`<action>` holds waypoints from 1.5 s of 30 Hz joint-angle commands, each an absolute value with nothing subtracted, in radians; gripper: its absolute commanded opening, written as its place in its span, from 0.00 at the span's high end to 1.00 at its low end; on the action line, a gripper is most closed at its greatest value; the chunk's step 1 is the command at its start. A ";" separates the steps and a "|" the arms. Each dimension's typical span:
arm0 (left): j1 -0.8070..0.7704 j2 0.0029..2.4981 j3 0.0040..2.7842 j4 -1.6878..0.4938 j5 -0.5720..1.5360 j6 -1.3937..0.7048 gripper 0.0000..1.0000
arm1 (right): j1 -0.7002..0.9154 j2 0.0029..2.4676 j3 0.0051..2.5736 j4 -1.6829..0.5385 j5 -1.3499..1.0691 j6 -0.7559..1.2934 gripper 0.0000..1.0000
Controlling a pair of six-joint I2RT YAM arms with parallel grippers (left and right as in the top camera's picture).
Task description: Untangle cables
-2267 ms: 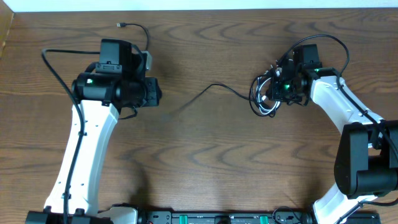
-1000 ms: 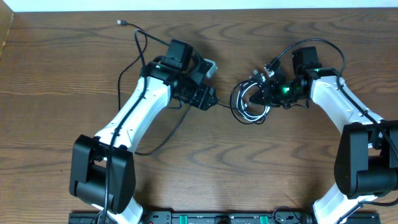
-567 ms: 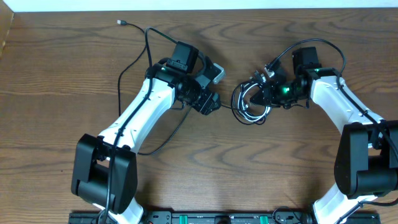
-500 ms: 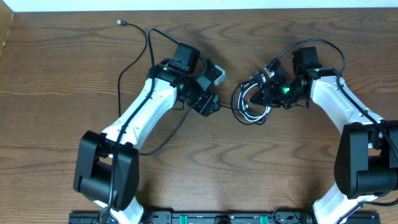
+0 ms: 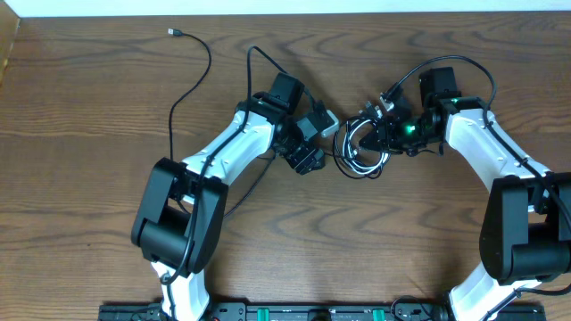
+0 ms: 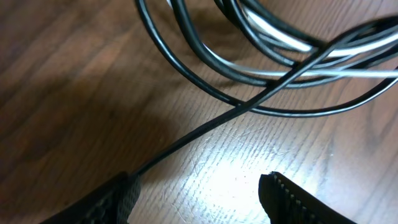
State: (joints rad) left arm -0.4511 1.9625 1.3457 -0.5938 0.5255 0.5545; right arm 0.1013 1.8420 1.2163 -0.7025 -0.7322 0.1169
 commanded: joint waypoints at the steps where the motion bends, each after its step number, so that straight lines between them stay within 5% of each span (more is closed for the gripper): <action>1: -0.456 1.987 1.338 -0.589 0.538 0.632 0.33 | 0.099 1.846 1.215 -0.703 -0.750 0.099 0.98; 14: -0.456 1.992 1.338 -0.532 0.538 0.633 0.23 | 0.099 1.846 1.215 -0.704 -0.743 0.099 0.97; 45: -0.511 2.020 1.327 -0.431 0.516 0.684 0.28 | 0.099 1.846 1.215 -0.711 -0.743 0.099 0.96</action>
